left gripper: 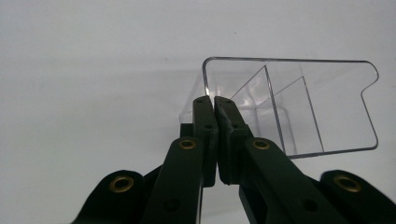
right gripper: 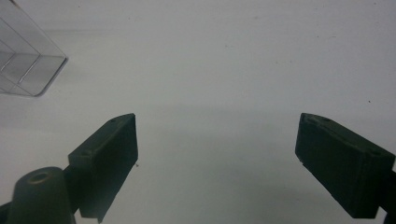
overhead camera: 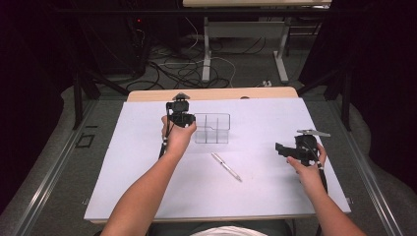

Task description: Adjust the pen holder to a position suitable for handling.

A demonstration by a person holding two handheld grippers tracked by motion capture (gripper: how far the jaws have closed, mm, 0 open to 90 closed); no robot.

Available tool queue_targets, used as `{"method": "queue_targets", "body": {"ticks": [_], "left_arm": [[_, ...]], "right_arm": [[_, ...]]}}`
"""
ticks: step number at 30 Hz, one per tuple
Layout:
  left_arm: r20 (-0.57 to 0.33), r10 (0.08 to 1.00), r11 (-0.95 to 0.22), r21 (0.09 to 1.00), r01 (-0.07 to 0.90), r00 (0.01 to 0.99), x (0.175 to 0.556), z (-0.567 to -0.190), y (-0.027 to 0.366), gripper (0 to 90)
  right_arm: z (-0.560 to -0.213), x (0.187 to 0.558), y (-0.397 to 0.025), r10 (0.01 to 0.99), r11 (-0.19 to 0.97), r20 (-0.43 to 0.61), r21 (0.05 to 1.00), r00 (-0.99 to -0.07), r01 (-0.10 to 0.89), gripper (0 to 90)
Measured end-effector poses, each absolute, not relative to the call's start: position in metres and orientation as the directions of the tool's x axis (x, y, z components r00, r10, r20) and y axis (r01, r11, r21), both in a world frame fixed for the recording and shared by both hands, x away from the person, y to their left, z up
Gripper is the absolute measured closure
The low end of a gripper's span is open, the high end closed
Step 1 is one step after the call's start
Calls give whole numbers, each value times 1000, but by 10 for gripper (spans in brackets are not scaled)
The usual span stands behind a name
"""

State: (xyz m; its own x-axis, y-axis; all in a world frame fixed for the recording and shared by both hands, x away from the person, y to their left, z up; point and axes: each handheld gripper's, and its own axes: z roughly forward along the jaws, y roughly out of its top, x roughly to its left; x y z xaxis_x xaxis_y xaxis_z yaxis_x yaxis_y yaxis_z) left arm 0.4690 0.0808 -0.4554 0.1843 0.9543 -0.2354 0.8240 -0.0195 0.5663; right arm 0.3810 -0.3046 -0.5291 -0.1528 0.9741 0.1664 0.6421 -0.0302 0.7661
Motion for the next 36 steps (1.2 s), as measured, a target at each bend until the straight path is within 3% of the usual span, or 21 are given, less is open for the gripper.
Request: {"method": "queue_targets", "body": {"ticks": [8,27,36], "left_arm": [[-288,936,-10,553,833,203,464,-456,81,877],[-302,925,-22,562,827,230,462,-458,76,866],[-309,911,-49,575,817,272,461,-457,79,814]], "right_arm": [[-530,381,-302,975,-24,161,764,-154,645,130],[-530,382,-301,974,-16,158,766,-164,642,134],[-530,382,-301,974,-15,156,768,-166,640,135]]}}
